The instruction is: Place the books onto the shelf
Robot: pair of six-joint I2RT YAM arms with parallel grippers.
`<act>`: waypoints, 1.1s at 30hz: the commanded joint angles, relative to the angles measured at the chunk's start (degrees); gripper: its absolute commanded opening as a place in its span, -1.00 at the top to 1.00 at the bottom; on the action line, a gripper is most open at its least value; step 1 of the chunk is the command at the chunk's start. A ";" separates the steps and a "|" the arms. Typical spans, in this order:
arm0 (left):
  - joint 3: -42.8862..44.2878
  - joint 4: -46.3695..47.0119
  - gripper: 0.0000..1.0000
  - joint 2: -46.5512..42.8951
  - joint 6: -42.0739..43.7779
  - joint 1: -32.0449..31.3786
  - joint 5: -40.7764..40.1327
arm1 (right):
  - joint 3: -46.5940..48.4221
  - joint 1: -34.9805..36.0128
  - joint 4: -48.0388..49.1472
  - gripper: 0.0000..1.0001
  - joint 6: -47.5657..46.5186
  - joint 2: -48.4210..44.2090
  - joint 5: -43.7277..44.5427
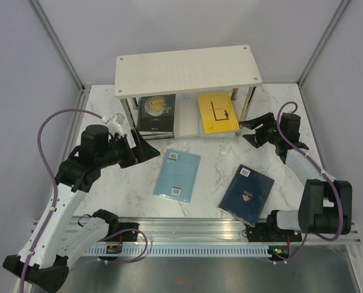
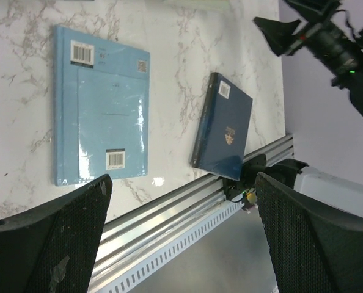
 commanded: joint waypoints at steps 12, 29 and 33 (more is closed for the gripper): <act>-17.66 5.79 -0.97 11.13 -2.19 0.21 -4.35 | -7.88 26.08 -1.40 -0.51 -11.44 -5.95 0.14; -28.38 23.98 -0.91 29.88 -0.17 -0.75 -7.79 | -4.89 39.64 5.45 -0.43 -11.71 13.03 7.09; -29.79 29.69 -0.91 32.68 -1.40 -2.60 -6.56 | -5.24 41.93 11.68 -0.40 -9.87 18.83 5.59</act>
